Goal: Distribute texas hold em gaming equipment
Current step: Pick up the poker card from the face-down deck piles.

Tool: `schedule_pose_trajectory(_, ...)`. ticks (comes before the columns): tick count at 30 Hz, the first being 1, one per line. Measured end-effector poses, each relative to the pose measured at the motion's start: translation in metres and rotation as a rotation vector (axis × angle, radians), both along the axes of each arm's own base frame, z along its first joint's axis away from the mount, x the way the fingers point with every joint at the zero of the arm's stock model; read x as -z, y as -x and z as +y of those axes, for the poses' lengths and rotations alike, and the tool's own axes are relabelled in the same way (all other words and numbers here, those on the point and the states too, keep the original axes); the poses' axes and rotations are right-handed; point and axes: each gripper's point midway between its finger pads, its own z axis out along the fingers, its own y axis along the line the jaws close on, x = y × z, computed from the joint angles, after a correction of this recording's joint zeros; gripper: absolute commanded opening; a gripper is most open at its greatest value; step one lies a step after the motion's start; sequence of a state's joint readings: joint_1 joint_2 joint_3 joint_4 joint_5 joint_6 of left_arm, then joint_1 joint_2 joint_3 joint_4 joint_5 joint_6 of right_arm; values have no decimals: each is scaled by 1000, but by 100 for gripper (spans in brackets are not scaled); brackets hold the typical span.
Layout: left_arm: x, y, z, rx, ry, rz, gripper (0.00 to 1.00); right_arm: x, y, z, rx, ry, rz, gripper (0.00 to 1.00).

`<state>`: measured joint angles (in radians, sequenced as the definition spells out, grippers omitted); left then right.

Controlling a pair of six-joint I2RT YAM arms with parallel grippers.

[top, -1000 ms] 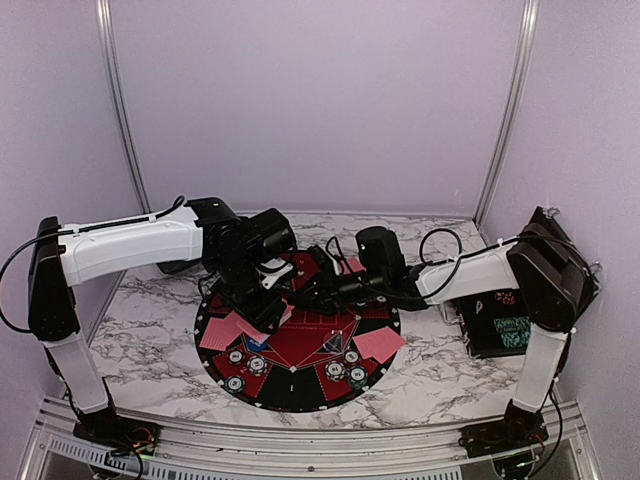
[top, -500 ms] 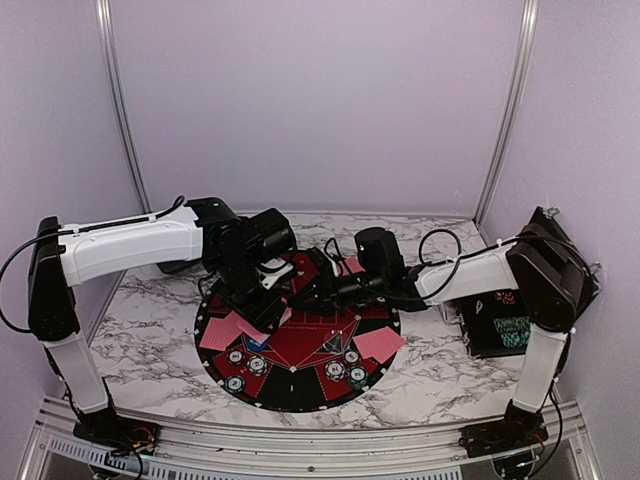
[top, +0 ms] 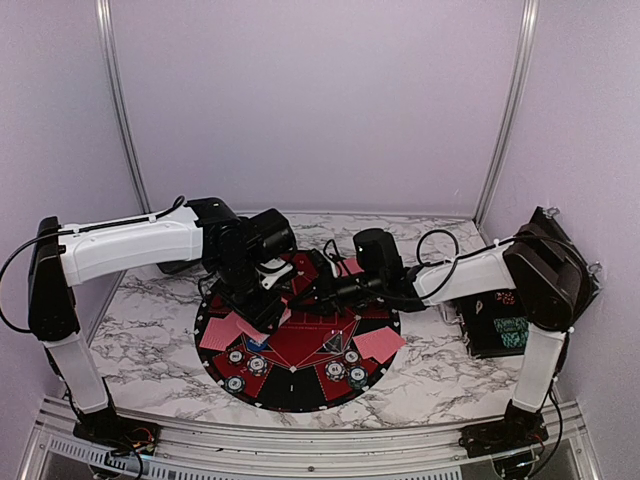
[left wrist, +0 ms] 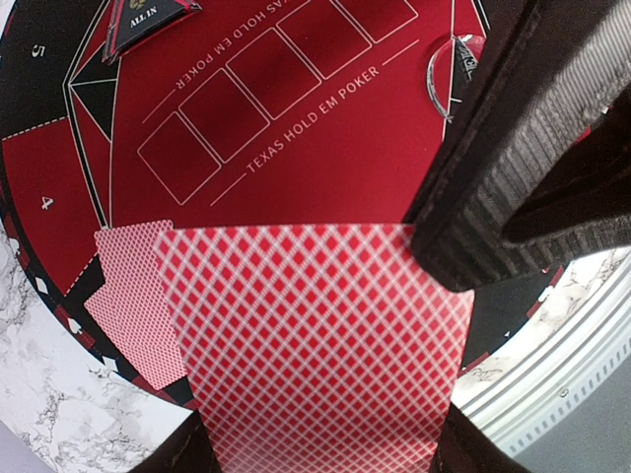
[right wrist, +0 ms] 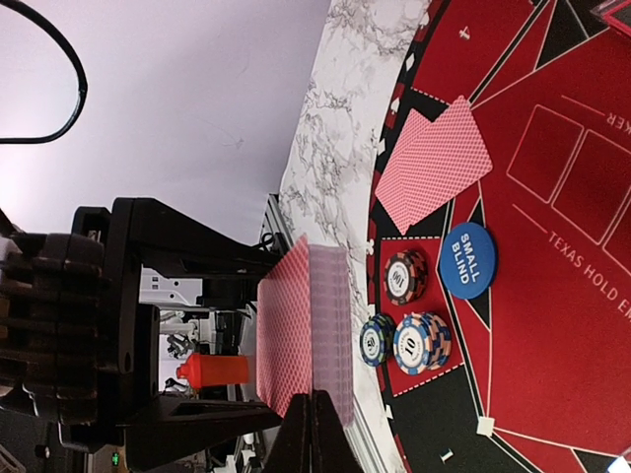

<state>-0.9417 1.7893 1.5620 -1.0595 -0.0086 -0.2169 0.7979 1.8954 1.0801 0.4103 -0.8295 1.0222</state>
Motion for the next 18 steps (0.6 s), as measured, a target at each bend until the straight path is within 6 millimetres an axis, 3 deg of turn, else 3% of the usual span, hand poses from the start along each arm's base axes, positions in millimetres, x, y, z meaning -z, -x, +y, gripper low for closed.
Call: schedule_pose_trajectory(18,-4,-5,-7,-3,41,-29,52,-6,-12,-10,24,-18,13,0)
